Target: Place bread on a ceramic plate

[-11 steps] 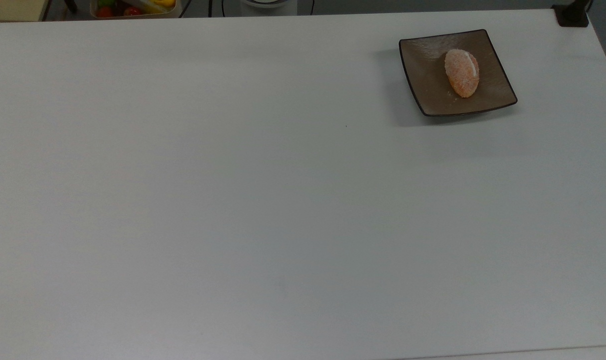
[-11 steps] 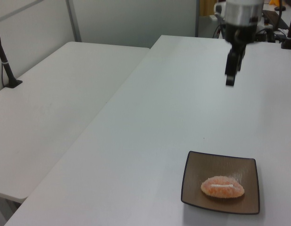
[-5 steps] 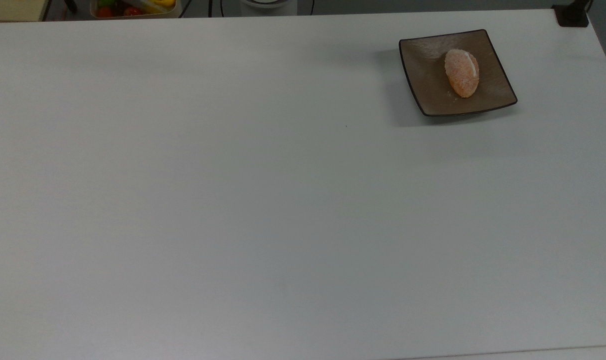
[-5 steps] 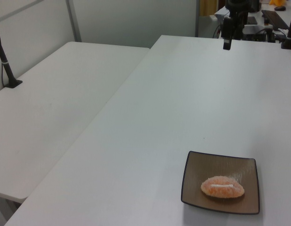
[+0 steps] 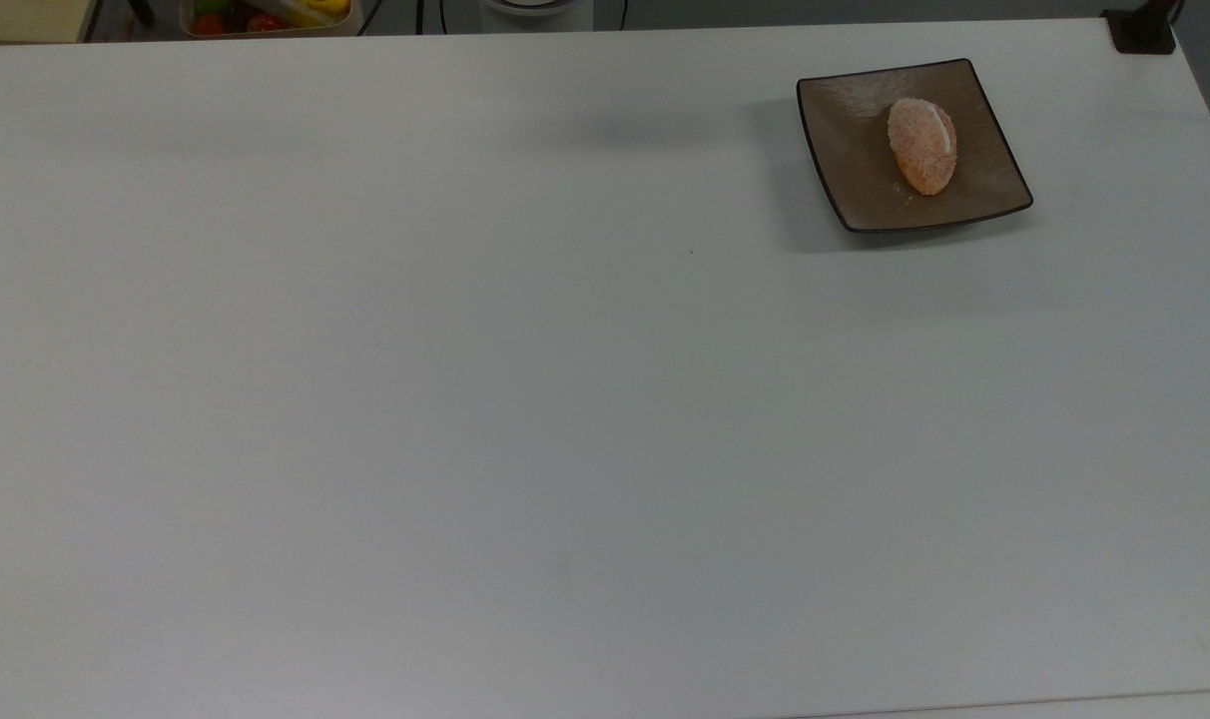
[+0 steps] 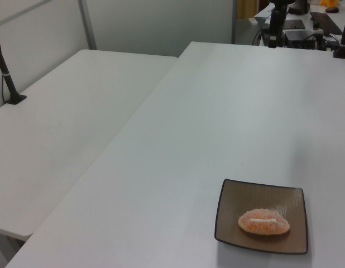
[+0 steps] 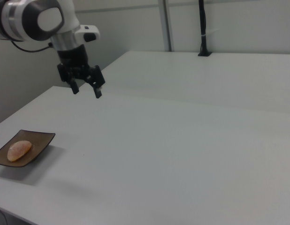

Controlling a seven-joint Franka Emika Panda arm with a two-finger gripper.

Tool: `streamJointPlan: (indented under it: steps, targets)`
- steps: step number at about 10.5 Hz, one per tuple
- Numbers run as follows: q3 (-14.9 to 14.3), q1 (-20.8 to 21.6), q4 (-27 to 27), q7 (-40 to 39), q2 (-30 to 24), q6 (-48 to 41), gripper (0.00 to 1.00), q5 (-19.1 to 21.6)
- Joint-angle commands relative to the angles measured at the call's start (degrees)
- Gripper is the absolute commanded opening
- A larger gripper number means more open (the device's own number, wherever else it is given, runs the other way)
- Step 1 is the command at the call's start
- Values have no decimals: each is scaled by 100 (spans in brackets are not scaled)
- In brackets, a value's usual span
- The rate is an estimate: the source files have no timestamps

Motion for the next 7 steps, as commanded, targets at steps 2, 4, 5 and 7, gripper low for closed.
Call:
streamJointPlan:
  steps: [2, 4, 5, 7]
  targets:
    - [-199, 168, -60, -203, 348, 853, 100, 127]
    - [-164, 168, -68, -176, 366, 854, 100, 127]
    - [-155, 168, -68, -176, 366, 854, 100, 127]
    - [-155, 168, -68, -176, 375, 854, 100, 127]
